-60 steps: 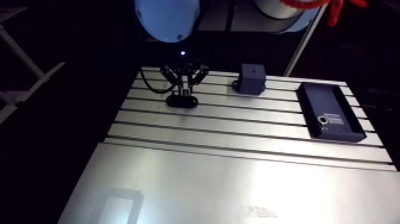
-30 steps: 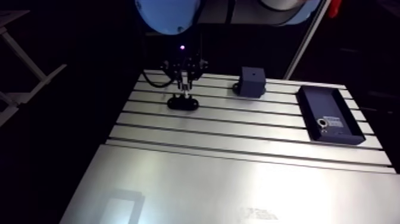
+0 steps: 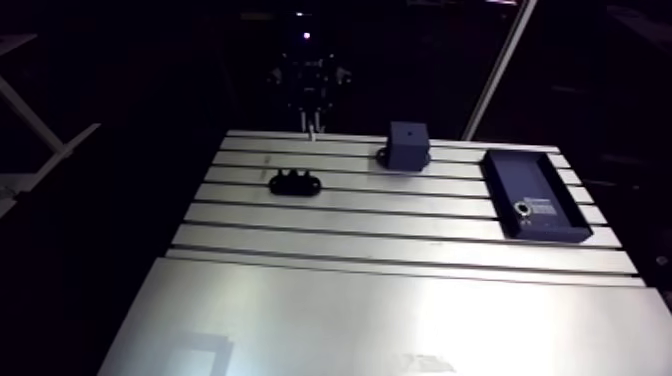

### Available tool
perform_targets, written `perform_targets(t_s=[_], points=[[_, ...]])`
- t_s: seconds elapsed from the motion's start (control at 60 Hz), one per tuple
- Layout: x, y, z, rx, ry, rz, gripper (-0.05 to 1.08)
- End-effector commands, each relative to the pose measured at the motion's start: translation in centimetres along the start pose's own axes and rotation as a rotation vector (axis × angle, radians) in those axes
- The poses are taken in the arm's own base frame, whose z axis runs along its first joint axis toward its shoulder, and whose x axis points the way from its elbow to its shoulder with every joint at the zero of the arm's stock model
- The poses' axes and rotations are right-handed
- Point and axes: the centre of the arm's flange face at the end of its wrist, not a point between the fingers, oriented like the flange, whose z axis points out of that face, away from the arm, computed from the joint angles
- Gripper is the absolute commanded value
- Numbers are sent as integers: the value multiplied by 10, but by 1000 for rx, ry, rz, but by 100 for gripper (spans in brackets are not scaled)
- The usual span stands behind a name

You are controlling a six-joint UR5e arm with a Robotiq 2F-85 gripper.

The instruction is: Pick up the M10 bolt and insert it into the hole until fully seated.

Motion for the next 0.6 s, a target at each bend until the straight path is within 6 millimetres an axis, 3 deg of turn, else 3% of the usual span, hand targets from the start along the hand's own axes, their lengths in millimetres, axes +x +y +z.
perform_targets(t_s=[0.017, 0.117, 0.133, 0.15, 0.183, 0.333, 0.4, 0.6], points=[[18, 35, -54, 6, -36, 54, 107], [26, 57, -70, 9, -41, 80, 108], [29, 68, -73, 10, -42, 93, 108], [29, 68, -73, 10, -42, 93, 108], [38, 89, -71, 17, -60, 116, 108], [55, 110, -70, 24, -96, 137, 108], [68, 132, -73, 29, -101, 163, 108], [90, 146, -78, 38, -140, 176, 108]])
